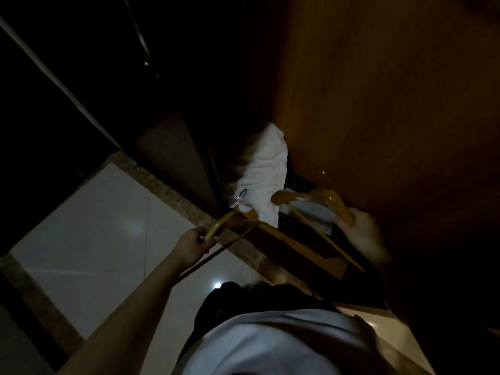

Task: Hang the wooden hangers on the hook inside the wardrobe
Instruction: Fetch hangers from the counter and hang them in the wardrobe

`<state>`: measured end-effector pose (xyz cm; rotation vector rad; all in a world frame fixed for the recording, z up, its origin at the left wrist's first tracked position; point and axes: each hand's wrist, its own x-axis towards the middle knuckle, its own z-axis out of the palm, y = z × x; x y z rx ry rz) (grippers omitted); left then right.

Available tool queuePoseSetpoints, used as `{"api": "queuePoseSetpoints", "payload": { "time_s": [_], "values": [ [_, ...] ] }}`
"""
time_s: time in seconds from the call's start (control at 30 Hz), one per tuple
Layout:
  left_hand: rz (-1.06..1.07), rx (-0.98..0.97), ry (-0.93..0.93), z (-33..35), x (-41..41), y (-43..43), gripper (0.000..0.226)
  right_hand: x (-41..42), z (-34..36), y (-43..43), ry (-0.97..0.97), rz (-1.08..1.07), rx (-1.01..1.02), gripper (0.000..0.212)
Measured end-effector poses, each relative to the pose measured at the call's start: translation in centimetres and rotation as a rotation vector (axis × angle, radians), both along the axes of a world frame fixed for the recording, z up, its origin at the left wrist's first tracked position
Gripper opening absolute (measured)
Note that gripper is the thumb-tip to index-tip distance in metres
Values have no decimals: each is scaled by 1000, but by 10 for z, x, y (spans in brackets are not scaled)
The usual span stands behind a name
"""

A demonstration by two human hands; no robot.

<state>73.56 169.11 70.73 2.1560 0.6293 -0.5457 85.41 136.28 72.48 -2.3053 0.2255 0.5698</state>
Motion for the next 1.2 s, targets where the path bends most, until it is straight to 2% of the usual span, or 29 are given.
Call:
{"api": "queuePoseSetpoints", "payload": {
  "time_s": [0.13,0.2,0.27,0.33,0.4,0.5,0.63,0.7,0.87,1.03,1.2],
  "values": [
    [-240,13,-88,31,61,5,38,28,31,-5,-173,-6,-50,20],
    [-338,31,-145,47,89,6,32,41,50,-1,-212,-48,-39,17],
    [-398,12,-209,65,113,2,37,52,69,0,-241,-81,-22,17],
    [-440,-63,-275,85,133,-1,40,60,92,0,-319,-101,-34,20],
    [-512,-170,-336,106,152,-3,30,63,118,2,-431,-107,-49,20],
    [-632,-235,-422,138,183,-10,42,67,155,3,-565,-108,-101,21],
    [-765,-230,-510,179,224,-17,17,80,199,1,-709,-191,-263,42],
    [-811,-249,-572,203,238,-22,9,83,219,3,-756,-234,-294,46],
    [-883,-283,-754,260,262,-31,14,85,267,8,-860,-307,-330,53],
    [-934,-283,-891,316,282,-39,18,86,328,8,-1059,-311,-277,42],
    [-965,-271,-995,372,295,-45,25,91,383,5,-1178,-379,-229,43]
  ]
}}
